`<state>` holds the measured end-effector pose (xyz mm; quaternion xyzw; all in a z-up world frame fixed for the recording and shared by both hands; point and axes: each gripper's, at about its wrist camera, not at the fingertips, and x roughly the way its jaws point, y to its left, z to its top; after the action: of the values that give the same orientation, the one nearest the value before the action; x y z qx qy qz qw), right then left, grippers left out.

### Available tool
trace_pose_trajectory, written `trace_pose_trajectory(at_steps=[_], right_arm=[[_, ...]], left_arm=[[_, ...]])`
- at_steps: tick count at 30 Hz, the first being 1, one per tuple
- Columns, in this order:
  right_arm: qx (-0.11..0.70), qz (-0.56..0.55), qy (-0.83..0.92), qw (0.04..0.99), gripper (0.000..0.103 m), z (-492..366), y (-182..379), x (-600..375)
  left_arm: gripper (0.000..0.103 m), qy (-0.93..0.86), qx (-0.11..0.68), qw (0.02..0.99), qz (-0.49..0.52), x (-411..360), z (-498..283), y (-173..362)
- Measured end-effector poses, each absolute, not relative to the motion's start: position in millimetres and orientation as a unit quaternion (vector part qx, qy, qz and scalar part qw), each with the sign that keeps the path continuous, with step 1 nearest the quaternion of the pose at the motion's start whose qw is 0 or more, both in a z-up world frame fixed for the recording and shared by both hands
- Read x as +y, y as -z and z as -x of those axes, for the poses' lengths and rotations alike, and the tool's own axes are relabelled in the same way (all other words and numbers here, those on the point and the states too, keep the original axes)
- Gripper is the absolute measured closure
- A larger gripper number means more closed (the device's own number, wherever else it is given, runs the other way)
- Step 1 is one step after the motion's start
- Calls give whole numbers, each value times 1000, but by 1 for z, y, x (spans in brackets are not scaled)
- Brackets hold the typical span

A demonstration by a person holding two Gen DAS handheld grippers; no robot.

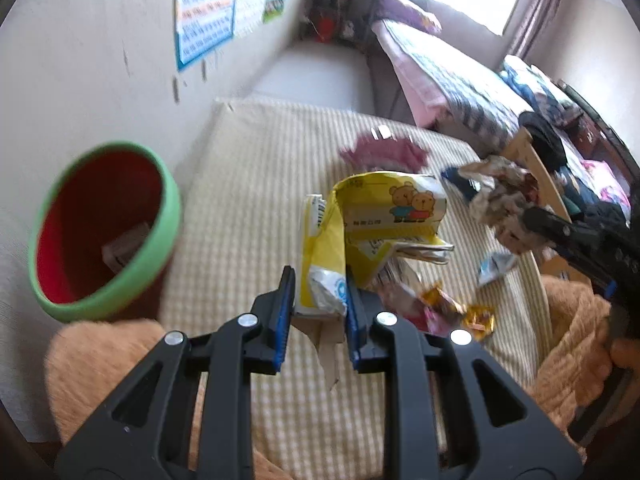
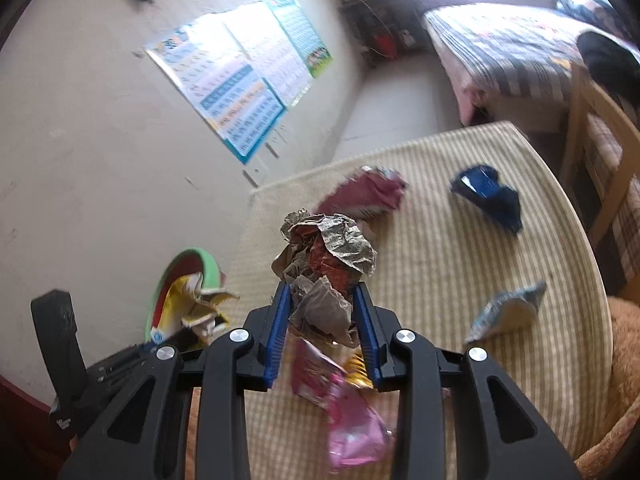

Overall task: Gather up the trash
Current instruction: 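Grasp the crumpled silver-brown paper with the right tool while the left tool holds the yellow wrapper, then carry the yellow wrapper and crumpled paper over the green-rimmed bin with both tools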

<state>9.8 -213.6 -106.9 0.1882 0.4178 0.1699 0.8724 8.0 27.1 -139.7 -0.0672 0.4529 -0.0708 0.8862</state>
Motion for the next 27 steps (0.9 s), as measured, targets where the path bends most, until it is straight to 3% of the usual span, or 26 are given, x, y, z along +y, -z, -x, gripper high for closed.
trace_pose_trajectory(at_steps=[27], right_arm=[[422,-120,-250,863,71,-28,93,-125]], left_arm=[[81,8,420,902,94,85,-7,122]])
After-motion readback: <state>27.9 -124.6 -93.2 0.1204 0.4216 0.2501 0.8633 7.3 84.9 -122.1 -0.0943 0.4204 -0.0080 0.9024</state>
